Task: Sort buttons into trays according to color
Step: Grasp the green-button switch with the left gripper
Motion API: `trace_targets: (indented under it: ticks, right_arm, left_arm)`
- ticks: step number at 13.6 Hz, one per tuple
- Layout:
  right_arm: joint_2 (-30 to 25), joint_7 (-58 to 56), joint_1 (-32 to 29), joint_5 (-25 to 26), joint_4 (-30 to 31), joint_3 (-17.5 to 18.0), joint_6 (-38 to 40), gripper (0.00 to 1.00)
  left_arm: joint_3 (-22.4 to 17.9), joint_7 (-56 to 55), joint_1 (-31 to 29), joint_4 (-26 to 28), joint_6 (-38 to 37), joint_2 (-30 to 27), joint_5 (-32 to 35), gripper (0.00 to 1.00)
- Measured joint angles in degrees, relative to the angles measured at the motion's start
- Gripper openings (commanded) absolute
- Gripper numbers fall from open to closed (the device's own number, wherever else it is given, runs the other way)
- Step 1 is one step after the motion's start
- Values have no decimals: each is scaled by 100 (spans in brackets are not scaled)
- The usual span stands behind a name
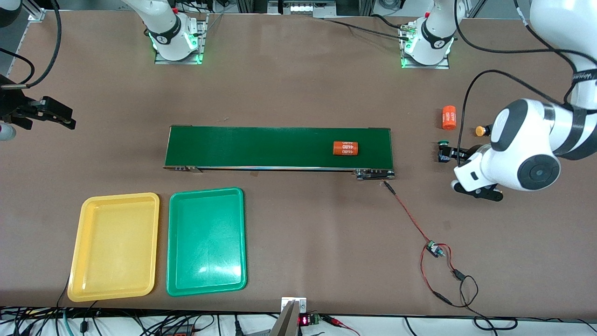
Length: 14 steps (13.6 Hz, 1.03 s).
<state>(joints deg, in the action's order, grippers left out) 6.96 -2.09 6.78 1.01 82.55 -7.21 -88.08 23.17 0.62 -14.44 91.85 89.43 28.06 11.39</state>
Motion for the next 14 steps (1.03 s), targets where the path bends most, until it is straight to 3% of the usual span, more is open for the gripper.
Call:
trace_targets:
  ticks: [3, 8, 12, 13, 14]
  right_arm:
    - [0, 0, 0, 0, 0, 0, 0, 100]
    - [0, 0, 0, 0, 0, 0, 0, 100]
    - [0, 0, 0, 0, 0, 0, 2, 100]
    - [0, 0, 0, 0, 0, 0, 3, 100]
    - [0, 0, 0, 0, 0, 0, 3, 100]
  left_arm:
    - [-2, -27, -225, 740, 850, -13, 2, 96]
    - [-1, -612, -479, 2483, 2945, -342, 3, 97]
    - [-5, -667, -683, 3026, 3536, -367, 235, 100]
    - [-5, -666, -731, 3114, 3645, -365, 241, 98]
    - [-5, -665, -758, 3212, 3724, -353, 242, 86]
